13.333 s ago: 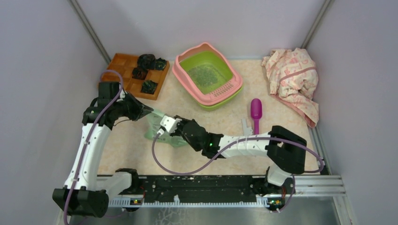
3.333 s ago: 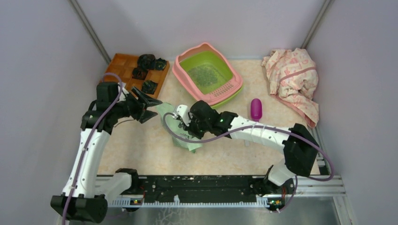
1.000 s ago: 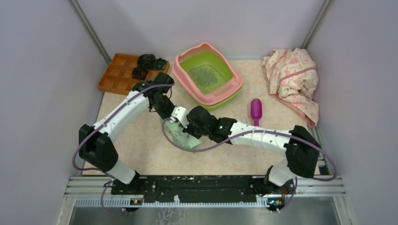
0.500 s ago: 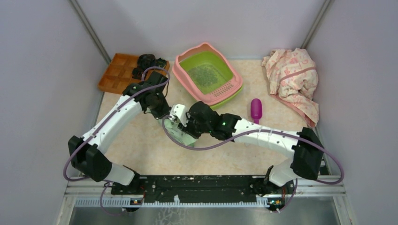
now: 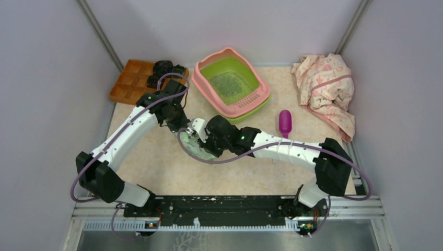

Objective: Fill the litter box with clean litter
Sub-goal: Close the cat litter bag at the center of the board.

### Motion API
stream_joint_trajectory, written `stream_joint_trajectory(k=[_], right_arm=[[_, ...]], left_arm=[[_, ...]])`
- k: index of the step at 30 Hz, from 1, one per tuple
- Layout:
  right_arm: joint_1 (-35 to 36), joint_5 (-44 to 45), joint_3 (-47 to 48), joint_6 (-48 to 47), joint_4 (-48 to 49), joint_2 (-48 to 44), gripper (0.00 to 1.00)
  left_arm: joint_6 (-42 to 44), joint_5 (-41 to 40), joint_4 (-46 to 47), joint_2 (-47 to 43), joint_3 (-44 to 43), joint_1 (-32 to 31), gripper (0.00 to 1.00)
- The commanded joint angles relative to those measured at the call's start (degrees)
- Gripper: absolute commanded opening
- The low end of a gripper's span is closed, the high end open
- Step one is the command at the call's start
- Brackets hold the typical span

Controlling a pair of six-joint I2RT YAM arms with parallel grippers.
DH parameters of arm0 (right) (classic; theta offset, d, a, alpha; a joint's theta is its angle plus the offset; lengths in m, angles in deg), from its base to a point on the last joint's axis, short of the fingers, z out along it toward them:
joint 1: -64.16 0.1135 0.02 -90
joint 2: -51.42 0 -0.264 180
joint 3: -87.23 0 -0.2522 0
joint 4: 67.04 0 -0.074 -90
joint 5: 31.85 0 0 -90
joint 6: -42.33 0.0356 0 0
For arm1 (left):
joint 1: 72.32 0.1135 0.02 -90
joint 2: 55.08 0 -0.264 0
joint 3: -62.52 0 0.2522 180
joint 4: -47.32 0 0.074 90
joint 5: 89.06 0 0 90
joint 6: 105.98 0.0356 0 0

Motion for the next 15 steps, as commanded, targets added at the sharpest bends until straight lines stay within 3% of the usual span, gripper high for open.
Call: stream_joint_trajectory(k=[1, 6, 15], right_arm=[[-2.15, -0.8, -0.92, 3.82, 1.9, 0.74, 0.03], [-3.86, 2.7, -3.15, 2.97, 0.39, -1.36, 0.0], [-4.5, 0.89, -3.93, 0.68, 0.95, -2.14, 0.0]], left_arm=[[1.69, -1.92, 3.56, -2.23, -0.89, 0.97, 0.0], [4.01, -0.95, 3.55, -2.09, -1.37, 3.06, 0.0], [5.79, 0.45, 4.01, -0.61, -2.1, 3.48, 0.0]])
